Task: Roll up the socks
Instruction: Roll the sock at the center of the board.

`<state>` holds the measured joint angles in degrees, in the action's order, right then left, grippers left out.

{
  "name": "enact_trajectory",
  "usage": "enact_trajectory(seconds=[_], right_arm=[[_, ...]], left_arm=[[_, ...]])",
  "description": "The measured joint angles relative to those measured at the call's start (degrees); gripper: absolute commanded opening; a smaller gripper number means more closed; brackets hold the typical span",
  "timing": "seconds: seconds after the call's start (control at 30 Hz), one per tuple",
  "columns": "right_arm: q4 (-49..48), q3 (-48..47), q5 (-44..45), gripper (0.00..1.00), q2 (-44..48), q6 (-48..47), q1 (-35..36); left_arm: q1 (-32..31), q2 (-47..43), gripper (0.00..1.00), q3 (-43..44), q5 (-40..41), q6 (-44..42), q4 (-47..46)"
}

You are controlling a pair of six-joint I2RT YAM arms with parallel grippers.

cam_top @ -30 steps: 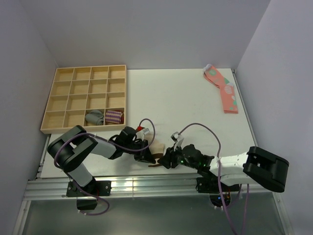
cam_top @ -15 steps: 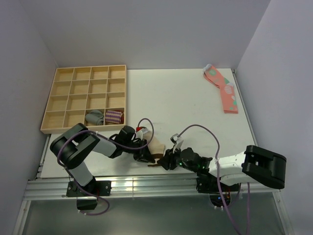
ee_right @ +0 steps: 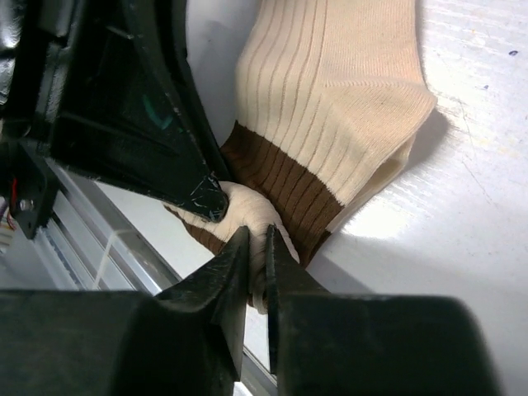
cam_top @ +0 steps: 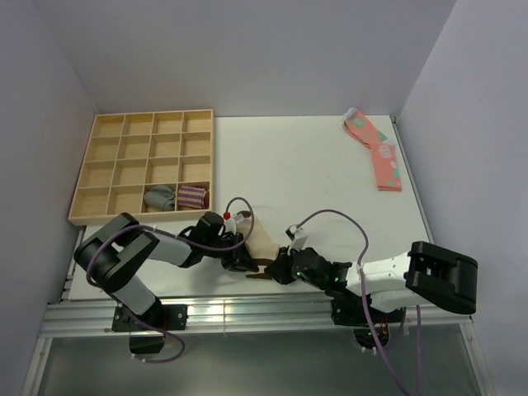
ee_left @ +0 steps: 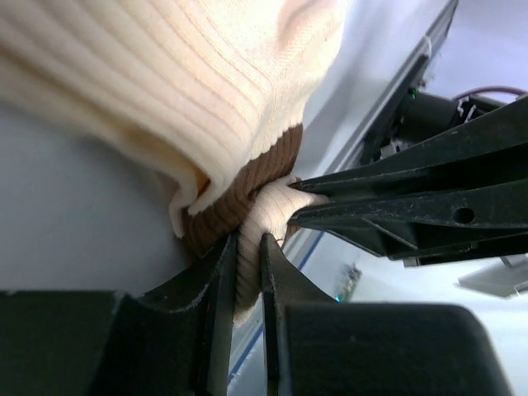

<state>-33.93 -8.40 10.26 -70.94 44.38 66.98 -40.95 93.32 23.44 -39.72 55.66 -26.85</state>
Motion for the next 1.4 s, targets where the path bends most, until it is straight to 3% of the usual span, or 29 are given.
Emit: enact_trajectory(seconds=[0.17, 0.3, 0.57, 0.9, 1.13, 1.4], right_arm=[[9.03, -4.0, -1.09, 0.03, 0.72, 4.39, -1.01], [13.92, -4.55, -6.19, 0.02, 2.75, 6.21, -5.35], [23.71, -8.66, -21.59, 0.02, 1.7, 5.81, -17.49], [32.26, -18.8, -36.98, 0.01, -10.14, -1.66, -24.87], [37.86, -23.54, -43.25, 0.02, -15.37, -6.05, -27.87], [41.94, -26.84, -47.45, 0.02, -19.32, -8.7, -29.7]], left_arm=[[-0.98, -5.57, 0.33, -1.9, 6.75, -0.81, 1.77], [-3.15, -11.56, 0.38, -3.34, 15.3, -1.88, 3.04], [-11.15, -22.36, 0.4, -5.75, 32.89, -4.85, 3.56], [-25.11, -22.77, 0.42, -6.56, 53.9, -13.25, 0.02], [-29.03, -21.18, 0.43, -9.29, 58.6, -18.75, -7.28], [-30.01, -16.76, 0.45, -10.32, 56.63, -22.1, -15.26]])
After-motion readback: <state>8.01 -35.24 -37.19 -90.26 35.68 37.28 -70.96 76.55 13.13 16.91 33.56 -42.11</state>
